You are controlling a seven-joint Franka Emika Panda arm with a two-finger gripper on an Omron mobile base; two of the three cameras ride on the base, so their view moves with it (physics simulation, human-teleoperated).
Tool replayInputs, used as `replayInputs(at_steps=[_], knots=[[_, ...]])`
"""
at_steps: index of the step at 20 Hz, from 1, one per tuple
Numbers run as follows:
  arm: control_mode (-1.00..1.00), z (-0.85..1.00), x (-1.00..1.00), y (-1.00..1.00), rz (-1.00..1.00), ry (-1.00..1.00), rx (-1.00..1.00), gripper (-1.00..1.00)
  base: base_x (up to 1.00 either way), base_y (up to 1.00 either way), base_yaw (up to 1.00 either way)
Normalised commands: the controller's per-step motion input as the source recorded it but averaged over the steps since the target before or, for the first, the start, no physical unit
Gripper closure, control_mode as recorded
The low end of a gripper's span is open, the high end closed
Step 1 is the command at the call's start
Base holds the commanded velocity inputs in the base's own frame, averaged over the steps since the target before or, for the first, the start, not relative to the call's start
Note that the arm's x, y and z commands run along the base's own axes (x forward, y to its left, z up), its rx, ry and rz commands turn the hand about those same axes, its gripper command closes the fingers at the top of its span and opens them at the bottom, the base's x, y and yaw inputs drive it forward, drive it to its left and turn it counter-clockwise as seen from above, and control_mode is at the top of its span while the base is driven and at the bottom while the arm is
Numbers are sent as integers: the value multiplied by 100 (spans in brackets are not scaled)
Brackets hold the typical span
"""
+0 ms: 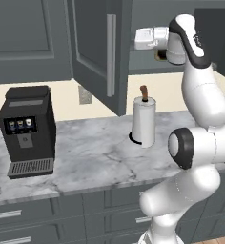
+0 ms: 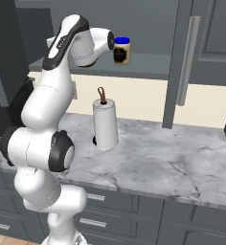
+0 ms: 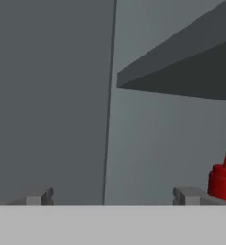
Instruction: Move the ketchup and mayonnaise from the cabinet to the dining counter.
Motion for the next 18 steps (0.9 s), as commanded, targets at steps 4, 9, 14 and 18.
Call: replayInputs(at_steps=[4, 9, 14, 18], knots=[[-100, 1, 1, 7, 0, -15, 0, -100, 0, 0, 0], [-100, -1, 0, 22, 0, -6, -1, -100, 0, 0, 0], [-100, 0, 3, 24, 0, 0, -1, -100, 0, 0, 0], [-100, 0, 24, 1, 0, 4, 0, -100, 0, 0, 0]])
